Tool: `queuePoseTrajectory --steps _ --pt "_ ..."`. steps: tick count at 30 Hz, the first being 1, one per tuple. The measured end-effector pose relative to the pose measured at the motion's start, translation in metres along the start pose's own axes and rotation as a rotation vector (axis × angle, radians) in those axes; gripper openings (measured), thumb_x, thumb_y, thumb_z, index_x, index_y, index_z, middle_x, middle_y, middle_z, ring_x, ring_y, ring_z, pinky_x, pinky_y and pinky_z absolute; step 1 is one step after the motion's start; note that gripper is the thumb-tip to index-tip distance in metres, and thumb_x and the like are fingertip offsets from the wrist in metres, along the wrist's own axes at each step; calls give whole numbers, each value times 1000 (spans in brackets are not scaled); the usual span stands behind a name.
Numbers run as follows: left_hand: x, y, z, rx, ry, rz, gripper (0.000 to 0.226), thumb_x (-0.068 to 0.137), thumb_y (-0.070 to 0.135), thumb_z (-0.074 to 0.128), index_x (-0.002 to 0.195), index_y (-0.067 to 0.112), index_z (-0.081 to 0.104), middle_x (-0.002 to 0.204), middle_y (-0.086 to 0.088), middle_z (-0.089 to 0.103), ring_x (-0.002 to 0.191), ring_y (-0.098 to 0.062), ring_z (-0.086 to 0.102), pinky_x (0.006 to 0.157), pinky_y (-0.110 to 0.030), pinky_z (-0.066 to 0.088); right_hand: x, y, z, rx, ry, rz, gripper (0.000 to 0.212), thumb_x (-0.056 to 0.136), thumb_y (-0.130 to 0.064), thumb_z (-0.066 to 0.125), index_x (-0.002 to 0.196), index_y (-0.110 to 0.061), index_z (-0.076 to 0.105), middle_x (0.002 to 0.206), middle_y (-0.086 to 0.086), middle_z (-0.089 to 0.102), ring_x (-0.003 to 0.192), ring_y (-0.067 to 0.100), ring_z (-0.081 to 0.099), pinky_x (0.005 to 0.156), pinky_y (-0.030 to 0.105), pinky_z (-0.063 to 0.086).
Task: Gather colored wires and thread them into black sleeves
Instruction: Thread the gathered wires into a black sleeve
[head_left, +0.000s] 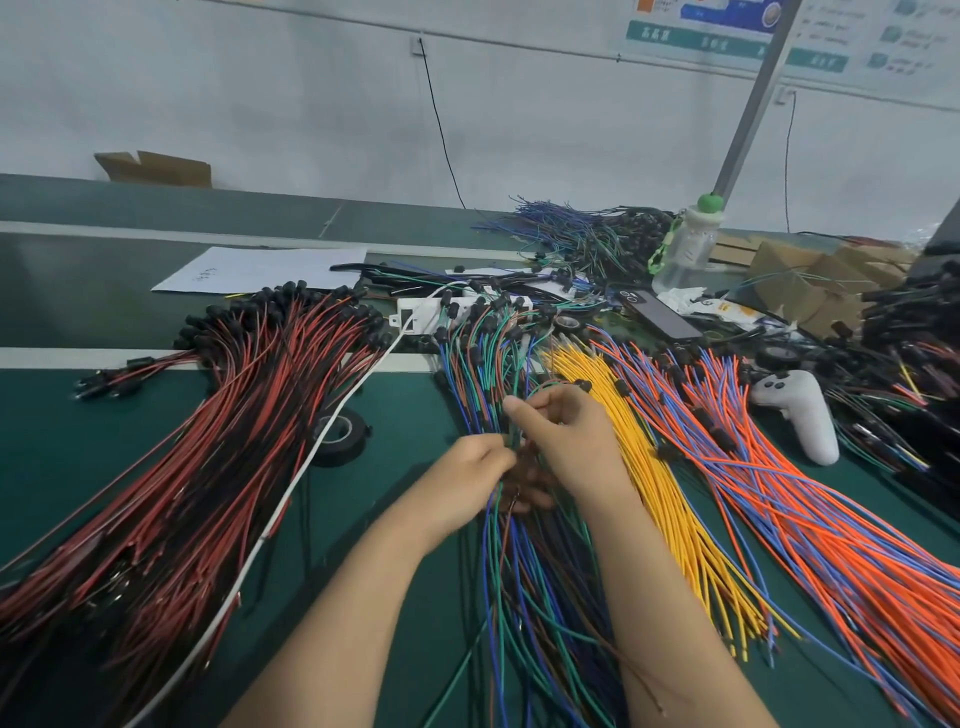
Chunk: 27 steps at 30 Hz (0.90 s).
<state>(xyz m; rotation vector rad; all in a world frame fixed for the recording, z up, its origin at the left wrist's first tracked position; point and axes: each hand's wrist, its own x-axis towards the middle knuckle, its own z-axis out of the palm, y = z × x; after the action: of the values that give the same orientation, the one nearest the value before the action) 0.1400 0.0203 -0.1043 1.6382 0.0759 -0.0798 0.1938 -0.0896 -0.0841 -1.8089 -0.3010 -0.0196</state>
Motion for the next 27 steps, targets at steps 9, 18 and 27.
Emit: queuePoseTrajectory --steps 9,18,27 --pt "-1 0 -3 -215 -31 -9 33 102 22 37 98 4 65 86 -9 73 73 -17 71 59 -20 53 -1 -1 -7 131 -119 28 25 91 -21 64 73 -3 64 51 -1 50 39 6 43 40 16 37" --pt "-1 1 -3 -302 -1 -29 29 101 16 38 89 5 62 82 -12 73 72 -17 71 55 -17 52 3 5 -7 30 -9 -38 27 90 -19 65 64 -13 58 61 0 54 52 8 45 58 26 38" --pt "3 -3 2 -279 137 -48 21 100 12 41 86 5 54 87 -18 67 75 -25 71 55 -20 54 6 12 -4 -212 102 67 36 82 -22 73 100 -16 43 70 -6 50 62 7 49 53 19 35"
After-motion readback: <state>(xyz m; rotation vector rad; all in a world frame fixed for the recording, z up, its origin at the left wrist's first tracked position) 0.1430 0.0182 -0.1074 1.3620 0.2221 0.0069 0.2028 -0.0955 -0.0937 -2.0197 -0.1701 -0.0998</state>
